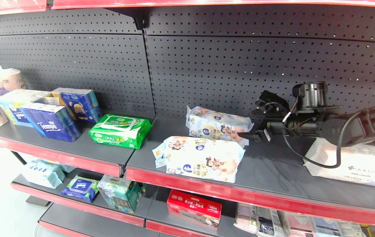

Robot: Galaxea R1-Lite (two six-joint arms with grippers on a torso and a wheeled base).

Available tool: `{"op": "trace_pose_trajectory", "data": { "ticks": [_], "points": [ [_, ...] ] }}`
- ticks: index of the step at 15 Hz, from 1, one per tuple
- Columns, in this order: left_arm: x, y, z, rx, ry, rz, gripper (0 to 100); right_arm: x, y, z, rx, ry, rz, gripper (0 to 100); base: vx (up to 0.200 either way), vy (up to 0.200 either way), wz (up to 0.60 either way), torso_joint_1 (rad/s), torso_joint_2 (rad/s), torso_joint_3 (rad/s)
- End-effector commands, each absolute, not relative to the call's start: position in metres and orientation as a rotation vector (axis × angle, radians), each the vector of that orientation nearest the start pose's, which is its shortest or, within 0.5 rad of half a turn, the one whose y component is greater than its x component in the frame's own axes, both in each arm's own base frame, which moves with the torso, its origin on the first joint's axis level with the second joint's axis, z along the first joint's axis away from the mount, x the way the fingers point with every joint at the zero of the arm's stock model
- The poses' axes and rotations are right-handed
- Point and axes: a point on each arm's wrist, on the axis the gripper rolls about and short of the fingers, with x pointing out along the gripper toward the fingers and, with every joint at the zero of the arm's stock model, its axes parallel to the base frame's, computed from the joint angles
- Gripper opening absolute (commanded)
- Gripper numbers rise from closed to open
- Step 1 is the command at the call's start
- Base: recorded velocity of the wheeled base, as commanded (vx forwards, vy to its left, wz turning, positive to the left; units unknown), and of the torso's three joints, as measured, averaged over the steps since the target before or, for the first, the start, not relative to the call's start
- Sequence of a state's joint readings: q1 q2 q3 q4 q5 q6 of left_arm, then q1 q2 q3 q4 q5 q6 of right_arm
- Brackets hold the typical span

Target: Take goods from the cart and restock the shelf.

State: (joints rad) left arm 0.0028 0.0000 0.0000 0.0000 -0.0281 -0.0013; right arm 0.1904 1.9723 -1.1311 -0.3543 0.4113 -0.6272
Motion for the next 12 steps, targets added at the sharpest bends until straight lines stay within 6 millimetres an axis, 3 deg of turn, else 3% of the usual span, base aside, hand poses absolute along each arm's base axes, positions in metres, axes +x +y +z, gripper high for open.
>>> {"op": "trace_pose_trajectory", "data": {
  "ticks": [1, 4, 12],
  "points": [
    [-0.023, -0.001, 0.075, -0.002, 0.000, -0.026, 100, 0.374, 0.066, 0.144, -0.532, 0.311, 0.689, 100, 0.000, 0.000, 0.00, 0.000, 0.00, 0.000],
    [-0.023, -0.001, 0.075, -0.002, 0.000, -0.026, 100, 0.375, 0.051, 0.141, -0.517, 0.331, 0.653, 100, 0.000, 0.000, 0.00, 0.000, 0.00, 0.000],
    [-0.023, -0.001, 0.075, -0.002, 0.000, -0.026, 100, 0.384, 0.074, 0.125, -0.434, 0.357, 0.746, 100, 0.000, 0.000, 0.00, 0.000, 0.00, 0.000]
  ]
}}
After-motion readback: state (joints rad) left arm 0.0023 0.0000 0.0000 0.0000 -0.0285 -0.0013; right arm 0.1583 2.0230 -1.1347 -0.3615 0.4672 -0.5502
